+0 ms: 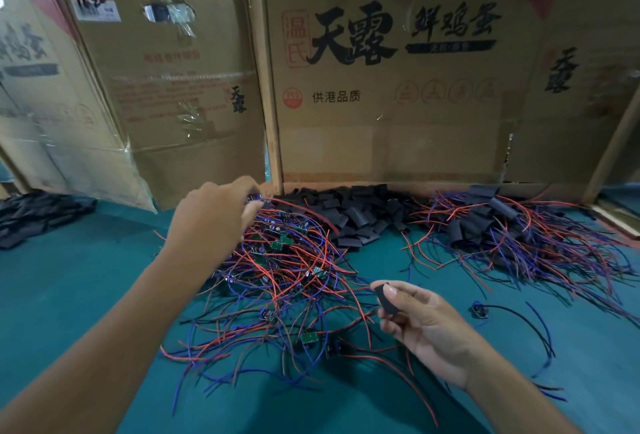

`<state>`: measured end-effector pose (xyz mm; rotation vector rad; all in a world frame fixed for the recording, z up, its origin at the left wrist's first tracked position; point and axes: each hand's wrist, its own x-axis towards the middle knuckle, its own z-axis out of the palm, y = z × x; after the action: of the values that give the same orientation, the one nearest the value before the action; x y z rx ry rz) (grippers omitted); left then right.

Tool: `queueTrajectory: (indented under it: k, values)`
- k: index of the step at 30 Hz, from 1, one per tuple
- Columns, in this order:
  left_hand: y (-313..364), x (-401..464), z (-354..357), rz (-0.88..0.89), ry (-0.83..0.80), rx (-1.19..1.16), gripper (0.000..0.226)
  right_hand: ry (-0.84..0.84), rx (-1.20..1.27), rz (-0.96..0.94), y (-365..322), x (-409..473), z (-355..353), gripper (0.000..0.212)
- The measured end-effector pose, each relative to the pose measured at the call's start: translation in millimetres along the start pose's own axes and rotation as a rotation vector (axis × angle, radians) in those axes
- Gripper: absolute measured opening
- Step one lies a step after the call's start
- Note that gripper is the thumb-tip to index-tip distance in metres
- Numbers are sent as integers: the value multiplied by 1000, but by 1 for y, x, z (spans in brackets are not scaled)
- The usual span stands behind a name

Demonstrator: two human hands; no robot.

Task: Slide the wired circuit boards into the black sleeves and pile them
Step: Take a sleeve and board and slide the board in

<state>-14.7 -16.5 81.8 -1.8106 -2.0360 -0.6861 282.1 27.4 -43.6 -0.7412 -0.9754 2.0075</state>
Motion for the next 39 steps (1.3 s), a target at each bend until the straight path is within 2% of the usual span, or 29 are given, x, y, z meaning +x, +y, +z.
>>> queueTrajectory:
  k: [2,8,10,18,20,23,26,28,32,36,39]
  values:
    - [6,-10,-6,-72,94,-277,13,7,5,-5,-1,0,1,34]
    - [35,-36,9,-336,209,-1207,14,-10,-26,-68,0,-1,1,34]
    - [42,-42,21,-379,249,-1367,10,-10,-72,-114,2,-1,2,29]
    - [57,-52,56,-431,319,-1576,23,-64,-224,-133,6,-1,2,42]
    - [57,-53,59,-431,323,-1589,24,-79,-302,-163,9,0,1,38]
    - [56,-56,60,-429,344,-1569,25,-22,-649,-318,11,2,0,21]
    - [56,-58,61,-445,391,-1552,25,164,-1024,-555,14,1,-2,18]
    - [57,-59,61,-459,432,-1554,25,230,-1166,-671,17,-2,1,19]
    - [63,-60,62,-450,463,-1568,25,268,-1121,-732,27,-6,15,18]
    - [69,-63,64,-434,443,-1564,25,318,-1002,-689,27,-7,21,18]
    - [72,-63,66,-420,436,-1563,26,336,-1003,-697,26,-7,21,18]
